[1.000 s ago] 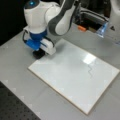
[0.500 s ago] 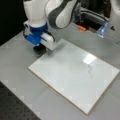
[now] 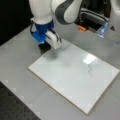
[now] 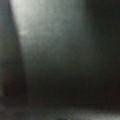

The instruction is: Erasing curve lines

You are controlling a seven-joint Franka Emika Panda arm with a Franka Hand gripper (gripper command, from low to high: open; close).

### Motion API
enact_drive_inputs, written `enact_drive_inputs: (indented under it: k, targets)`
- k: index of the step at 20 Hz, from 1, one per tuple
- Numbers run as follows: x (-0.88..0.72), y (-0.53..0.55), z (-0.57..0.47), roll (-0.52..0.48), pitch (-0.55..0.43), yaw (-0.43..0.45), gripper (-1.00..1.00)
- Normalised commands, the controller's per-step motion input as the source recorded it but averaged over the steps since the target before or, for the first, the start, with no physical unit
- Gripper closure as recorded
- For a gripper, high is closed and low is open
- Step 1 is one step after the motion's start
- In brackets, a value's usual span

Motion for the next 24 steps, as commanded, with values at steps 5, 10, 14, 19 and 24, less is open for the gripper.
enact_drive_inputs:
  k: [5,10,14,19,24]
  targets:
    - [-0.28,0.46,-0.05,-0.160,-0.042,-0.133,1.00]
    - [-0.21,0.32,-0.09,-0.143,-0.076,-0.104,1.00]
    - [-0.21,0.30,-0.11,-0.108,-0.109,-0.107,1.00]
    - [-0.31,0.35,-0.09,-0.100,-0.115,-0.119,1.00]
    - [-0.41,0.42,-0.06,-0.086,-0.127,-0.146,1.00]
